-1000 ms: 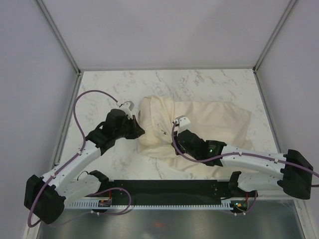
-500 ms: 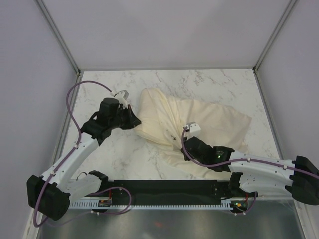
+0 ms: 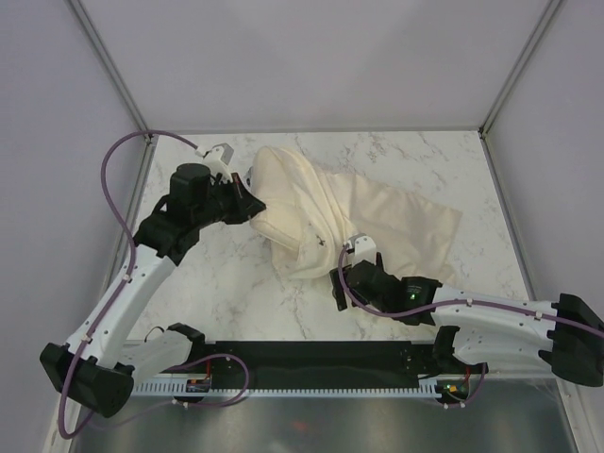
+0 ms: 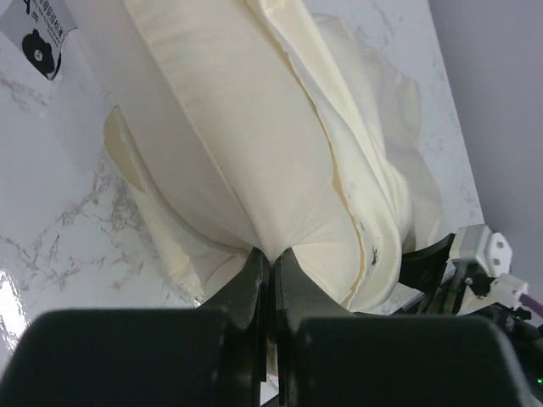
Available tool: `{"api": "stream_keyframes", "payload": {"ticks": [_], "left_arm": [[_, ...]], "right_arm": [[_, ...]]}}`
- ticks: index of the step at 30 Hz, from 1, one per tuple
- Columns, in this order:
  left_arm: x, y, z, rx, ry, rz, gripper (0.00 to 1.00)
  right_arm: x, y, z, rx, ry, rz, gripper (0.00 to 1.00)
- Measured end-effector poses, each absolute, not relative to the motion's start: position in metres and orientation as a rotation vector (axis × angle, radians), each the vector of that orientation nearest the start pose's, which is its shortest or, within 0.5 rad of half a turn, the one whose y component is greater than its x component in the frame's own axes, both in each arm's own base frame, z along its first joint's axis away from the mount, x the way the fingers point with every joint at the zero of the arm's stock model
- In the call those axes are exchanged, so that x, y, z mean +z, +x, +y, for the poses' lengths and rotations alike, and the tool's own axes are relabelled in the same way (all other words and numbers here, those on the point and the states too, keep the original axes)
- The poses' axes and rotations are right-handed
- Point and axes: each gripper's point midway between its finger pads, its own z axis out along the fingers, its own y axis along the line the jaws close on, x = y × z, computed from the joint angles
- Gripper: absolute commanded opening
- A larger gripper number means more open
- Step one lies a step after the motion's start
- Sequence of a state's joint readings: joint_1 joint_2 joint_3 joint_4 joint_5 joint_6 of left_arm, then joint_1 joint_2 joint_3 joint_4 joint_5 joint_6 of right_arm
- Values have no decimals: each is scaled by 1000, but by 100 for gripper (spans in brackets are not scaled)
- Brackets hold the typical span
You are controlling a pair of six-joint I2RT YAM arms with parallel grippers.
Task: Remove the pillowcase from the pillow
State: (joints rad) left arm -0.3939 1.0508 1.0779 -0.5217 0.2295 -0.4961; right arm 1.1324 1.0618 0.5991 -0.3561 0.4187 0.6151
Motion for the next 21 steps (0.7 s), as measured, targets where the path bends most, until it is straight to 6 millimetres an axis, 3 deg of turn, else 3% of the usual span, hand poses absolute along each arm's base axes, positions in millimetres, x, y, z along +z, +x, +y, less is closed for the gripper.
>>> {"api": "stream_keyframes", "payload": {"ticks": [4,7,11,17,21], "left_arm": [[302,289,-184,-782,69,2071,2],[318,298,-187,-767,120,2036,2],[313,306,-187,-726,186,2034,2],[312,312,-190,-709,275,1990,2],[301,311,-188,-702,304,1952,2]], "right_arm": [[94,163,228,380,-421,2281,89],[109,166,228,394,-417,2250,89],[131,171,229,421,-385,2198,89],[141,179,221,371,-351,2163,91],[176,196,227,350,-329,2076,93]]}}
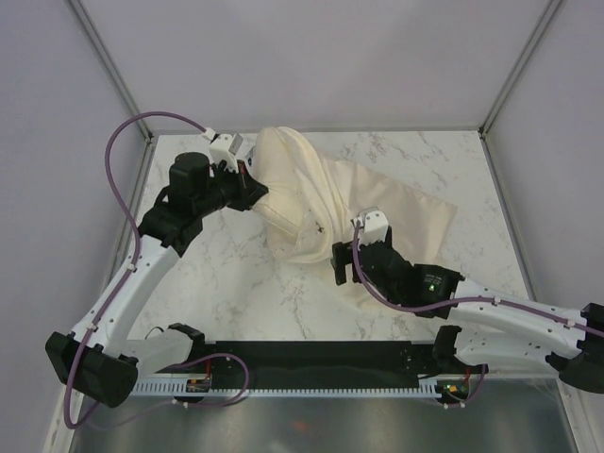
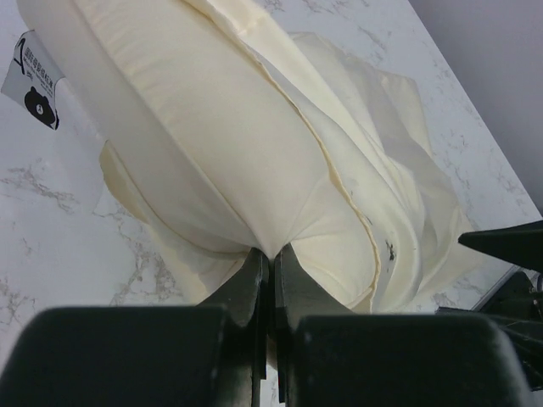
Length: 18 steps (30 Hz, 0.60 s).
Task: Remove the pillowcase from the pillow
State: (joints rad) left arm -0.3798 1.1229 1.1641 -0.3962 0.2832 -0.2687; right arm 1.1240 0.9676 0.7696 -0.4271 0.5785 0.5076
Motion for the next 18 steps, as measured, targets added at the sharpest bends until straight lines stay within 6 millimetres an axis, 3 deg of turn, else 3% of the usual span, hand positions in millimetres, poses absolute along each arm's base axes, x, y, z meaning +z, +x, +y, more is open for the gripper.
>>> {"api": "stream_keyframes", "payload": {"ticks": [4,8,15,18], "left_arm": [[289,308,-183,-713,306,1959,2],[284,310,-176,-736,298,1939,2],[290,305,-179,-786,333,1901,2],[292,304,-181,-799,345,1890,2]], "right_arm": [[230,233,255,384,-283,1965,93],[257,287,274,394,-230,1899,93],[253,374,292,415,-204,1875,92],[240,396,299,452,-216,1889,87]]}}
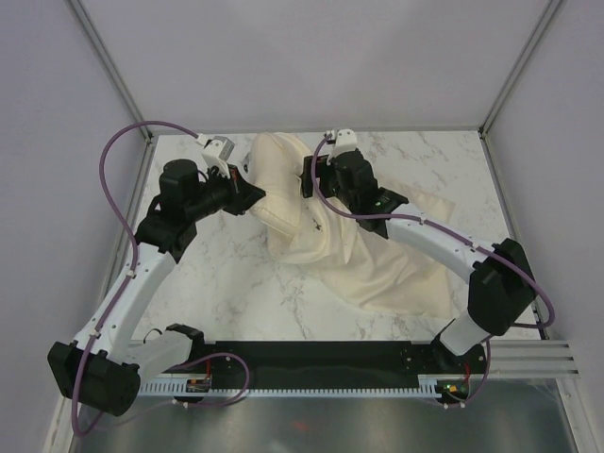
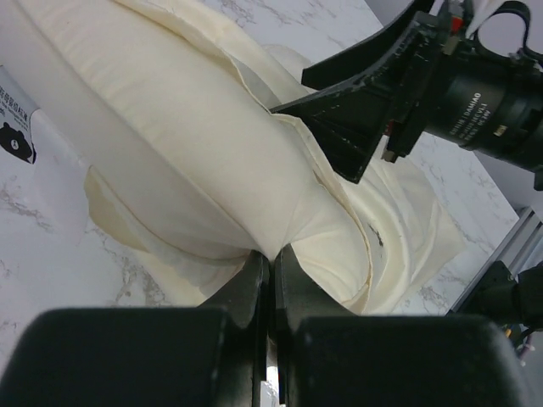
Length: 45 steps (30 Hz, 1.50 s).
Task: Remove the pillowcase from the pillow
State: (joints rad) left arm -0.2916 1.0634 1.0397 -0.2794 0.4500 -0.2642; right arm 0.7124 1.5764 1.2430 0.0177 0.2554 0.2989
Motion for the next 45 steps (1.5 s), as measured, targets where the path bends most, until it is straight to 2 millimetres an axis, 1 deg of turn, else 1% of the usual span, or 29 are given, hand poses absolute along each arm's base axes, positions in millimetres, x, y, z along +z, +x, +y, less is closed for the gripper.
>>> {"api": "stream_keyframes", "payload": {"ticks": [1,2,3,4,5,6,7,9,11,14,17,20,22,25,27,28,29,32,33,35,37,38,40,42,45], "left_arm": [[292,304,-181,-800,345,1890,2],[292,303,-181,-801,346,1891,2],[292,303,-181,-801,346,1891,2],[292,303,-181,-802,346,1891,2],[292,303,-181,-803,346,1892,2],[292,303,-181,-802,346,1892,2],[292,304,-181,-802,346,1891,2],[291,303,-180,-806,346,1895,2],[288,302,-180,-813,347,1902,2],[285,303,-176,-813,339,1910,2],[286,303,-175,-826,342,1904,2],[287,302,-175,-841,350,1900,2],[288,300,-176,-851,359,1894,2],[287,295,-178,-872,375,1890,2],[288,293,-180,-891,389,1887,2],[289,292,-181,-900,398,1882,2],[290,290,-183,-914,411,1876,2],[295,284,-188,-959,455,1852,2],[297,281,-191,-982,478,1841,2],[301,275,-196,-1025,523,1815,2],[305,270,-199,-1058,559,1791,2],[307,269,-201,-1069,572,1779,2],[310,268,-202,-1076,584,1764,2],[311,270,-201,-1066,578,1758,2],[310,275,-198,-1040,554,1766,2]], "right_arm": [[235,399,300,461,-221,1896,81],[228,402,300,474,-223,1909,72],[224,404,301,486,-224,1917,54],[219,404,301,496,-227,1924,46],[215,403,301,508,-219,1934,27],[209,401,301,510,-220,1944,19],[204,400,300,518,-214,1950,13],[189,398,294,520,-195,1974,4],[175,397,283,506,-173,2001,2],[159,399,259,467,-127,2036,2],[147,403,236,422,-84,2060,2],[134,405,218,382,-49,2084,1],[127,404,210,360,-37,2102,1],[120,401,206,346,-38,2117,1],[118,398,205,342,-45,2123,4],[118,397,204,341,-47,2124,9],[119,396,203,336,-54,2126,24],[124,391,198,316,-79,2134,48],[127,388,195,304,-90,2143,59],[138,386,192,279,-118,2157,66],[156,387,190,270,-135,2152,68],[168,388,191,274,-144,2138,70],[196,386,195,310,-164,2097,71],[219,379,197,359,-181,2052,73],[256,354,204,459,-226,1974,74]]}}
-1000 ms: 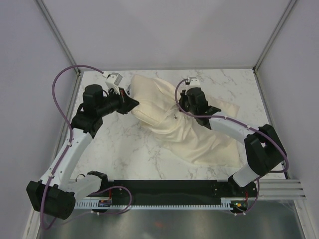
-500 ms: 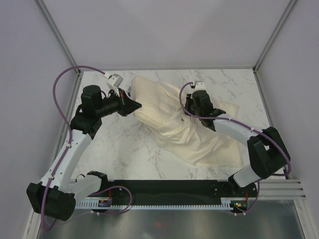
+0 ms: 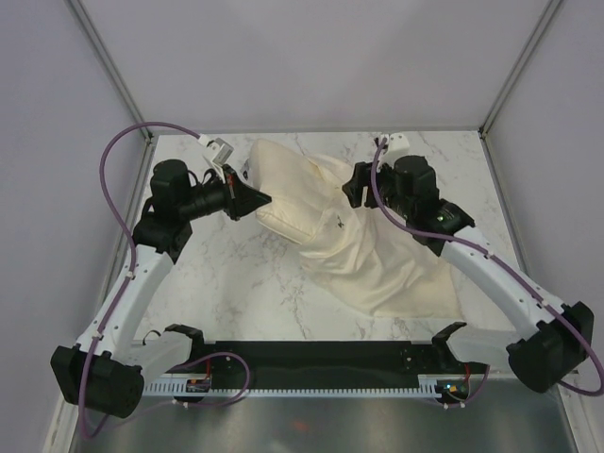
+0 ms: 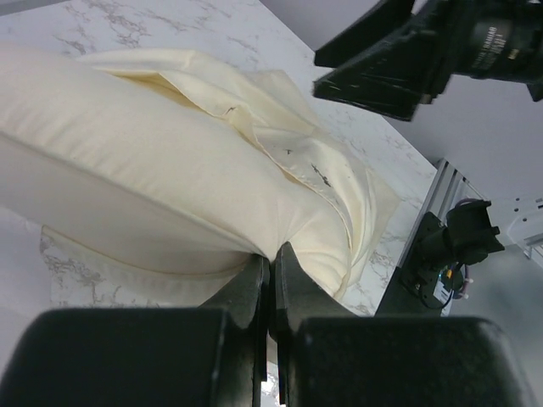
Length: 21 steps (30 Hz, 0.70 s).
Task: Remove the pillowcase from the pillow
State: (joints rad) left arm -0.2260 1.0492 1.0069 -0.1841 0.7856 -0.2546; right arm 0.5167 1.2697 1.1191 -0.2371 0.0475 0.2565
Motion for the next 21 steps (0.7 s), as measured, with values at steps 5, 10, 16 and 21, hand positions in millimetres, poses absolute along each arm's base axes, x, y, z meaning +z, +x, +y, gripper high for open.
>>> {"api": "stream_keyframes", "payload": {"ticks": [5,10,16,21], "left_arm": [[309,273,-199,-1066,576,1764,2],[312,254,-209,-1174,698,1724,2],[316,238,-215,-1260,799,1679,2],[318,233,-216,-1286,829,1663,2]], "right_arm": [[279,321,215,534,-298,1900,77],[259,345,218,451,-300,1952,79],[259,403,246,409,-321,1955,80],[265,450,268,448,-326,1915,82]]}}
